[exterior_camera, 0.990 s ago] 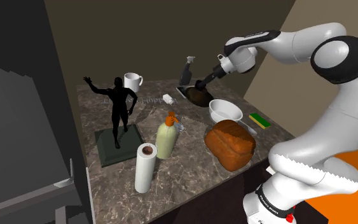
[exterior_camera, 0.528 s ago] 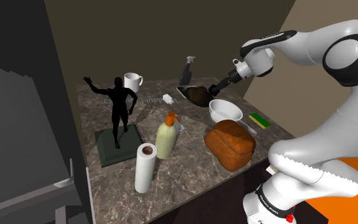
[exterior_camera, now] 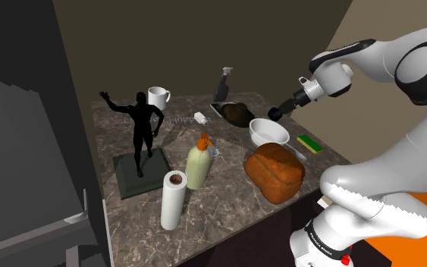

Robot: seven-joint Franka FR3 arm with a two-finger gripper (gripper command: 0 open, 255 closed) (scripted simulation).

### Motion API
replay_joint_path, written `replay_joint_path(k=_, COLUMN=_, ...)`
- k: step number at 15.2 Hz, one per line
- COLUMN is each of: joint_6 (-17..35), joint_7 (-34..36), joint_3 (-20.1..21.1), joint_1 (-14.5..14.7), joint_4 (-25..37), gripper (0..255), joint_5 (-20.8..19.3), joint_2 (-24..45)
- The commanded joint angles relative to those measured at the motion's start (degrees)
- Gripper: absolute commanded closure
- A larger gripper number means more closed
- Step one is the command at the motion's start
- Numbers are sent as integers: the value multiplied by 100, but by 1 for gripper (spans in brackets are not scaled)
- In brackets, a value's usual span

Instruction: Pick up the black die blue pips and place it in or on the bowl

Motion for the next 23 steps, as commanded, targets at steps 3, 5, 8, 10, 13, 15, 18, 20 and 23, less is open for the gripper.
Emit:
replay_joint_path(k=3, joint_6=94, joint_7=-202, joint_3=-44, joint_1=-40, joint_4=-122, gripper=255, joint_5=19, joint_2=74)
replay_joint_path(k=5, joint_6=224, joint_7=-283, joint_3=-30, joint_1=-29, joint_4=-178, gripper=255, joint_5=47, joint_2=167)
replay_joint_path(k=8, joint_6=419, joint_7=-407, joint_3=-11, joint_1=-12, joint_4=-254, gripper=255, joint_5=89, joint_2=315)
replay_joint_path(k=10, joint_6=549, joint_7=-490, joint_3=1, joint_1=0, joint_4=-298, gripper=255, joint_5=118, joint_2=420)
replay_joint_path(k=13, joint_6=743, joint_7=-616, joint_3=17, joint_1=19, joint_4=-355, gripper=255, joint_5=163, joint_2=586)
replay_joint_path(k=15, joint_6=838, joint_7=-679, joint_3=23, joint_1=28, joint_4=-379, gripper=255, joint_5=185, joint_2=671)
replay_joint_path(k=18, joint_6=838, joint_7=-679, joint_3=23, joint_1=28, joint_4=-379, gripper=255, joint_5=185, joint_2=671)
replay_joint_path(k=20, joint_6=838, joint_7=-679, joint_3=23, joint_1=28, joint_4=-379, gripper=255, joint_5=185, joint_2=671)
replay_joint_path(k=23, joint_6=838, joint_7=-679, joint_3=23, joint_1=28, joint_4=-379, gripper=0, joint_5=185, joint_2=671)
